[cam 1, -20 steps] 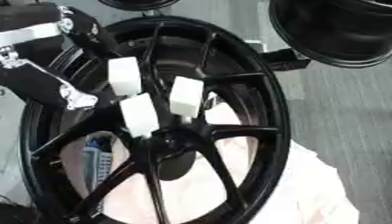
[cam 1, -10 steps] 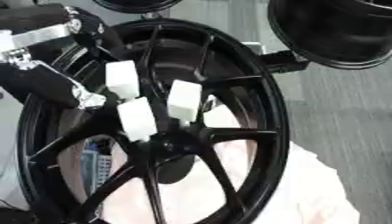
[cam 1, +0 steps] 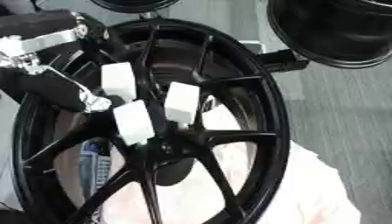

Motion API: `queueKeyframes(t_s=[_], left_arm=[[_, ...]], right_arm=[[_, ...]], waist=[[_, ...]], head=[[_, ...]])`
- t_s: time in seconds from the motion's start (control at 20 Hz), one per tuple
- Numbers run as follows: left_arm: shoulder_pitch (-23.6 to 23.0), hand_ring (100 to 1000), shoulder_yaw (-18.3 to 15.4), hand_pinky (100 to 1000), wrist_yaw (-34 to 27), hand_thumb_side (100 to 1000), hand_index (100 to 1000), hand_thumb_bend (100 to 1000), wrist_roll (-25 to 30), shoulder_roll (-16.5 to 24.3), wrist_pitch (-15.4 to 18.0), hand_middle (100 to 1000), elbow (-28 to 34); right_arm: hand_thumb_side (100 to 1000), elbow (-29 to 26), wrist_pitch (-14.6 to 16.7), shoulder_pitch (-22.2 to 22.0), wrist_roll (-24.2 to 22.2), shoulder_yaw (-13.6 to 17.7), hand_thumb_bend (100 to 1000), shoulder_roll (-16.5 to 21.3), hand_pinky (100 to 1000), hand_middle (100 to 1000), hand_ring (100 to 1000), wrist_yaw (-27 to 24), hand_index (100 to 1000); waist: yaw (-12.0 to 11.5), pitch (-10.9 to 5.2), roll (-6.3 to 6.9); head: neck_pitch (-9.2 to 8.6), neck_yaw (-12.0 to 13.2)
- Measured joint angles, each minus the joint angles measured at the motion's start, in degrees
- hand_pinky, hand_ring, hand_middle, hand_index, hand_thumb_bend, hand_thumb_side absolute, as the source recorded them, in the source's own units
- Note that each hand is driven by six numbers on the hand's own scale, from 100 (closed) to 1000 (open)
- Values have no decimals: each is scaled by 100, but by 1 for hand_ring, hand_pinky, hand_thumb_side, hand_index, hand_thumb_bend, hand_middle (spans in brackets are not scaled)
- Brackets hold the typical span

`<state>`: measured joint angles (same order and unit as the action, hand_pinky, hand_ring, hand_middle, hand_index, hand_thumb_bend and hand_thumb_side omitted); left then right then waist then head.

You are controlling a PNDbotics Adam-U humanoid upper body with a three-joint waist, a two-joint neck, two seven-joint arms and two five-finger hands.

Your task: Pull the pin out of the wheel hub.

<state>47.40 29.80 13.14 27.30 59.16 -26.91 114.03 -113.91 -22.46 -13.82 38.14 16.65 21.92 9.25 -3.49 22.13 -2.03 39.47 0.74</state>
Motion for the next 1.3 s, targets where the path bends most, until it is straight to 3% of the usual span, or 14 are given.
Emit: queueKeyframes(t_s=[0.35,0.8,1.0,1.3], left_arm=[[0,663,0,759,23,270,820,484,103,-31,-127,698,0],[-6,590,0,704,33,211,800,448,237,-79,-244,614,0],[-10,547,-5,672,35,137,768,402,254,-79,-248,571,0],[-52,512,-34,637,45,108,732,344,290,-79,-298,530,0]], right_arm=[[457,0,12,26,14,-7,100,-45,590,576,625,-42,655],[458,0,17,66,38,-8,100,-95,590,576,626,-85,655],[460,0,15,66,42,-8,100,-101,589,576,626,-89,654],[461,0,26,66,54,-8,100,-104,589,577,627,-107,654]], waist=[[32,79,0],[35,105,-4],[35,105,-4],[35,104,-16]], head=[[-60,57],[-80,87],[-80,90],[-80,104]])
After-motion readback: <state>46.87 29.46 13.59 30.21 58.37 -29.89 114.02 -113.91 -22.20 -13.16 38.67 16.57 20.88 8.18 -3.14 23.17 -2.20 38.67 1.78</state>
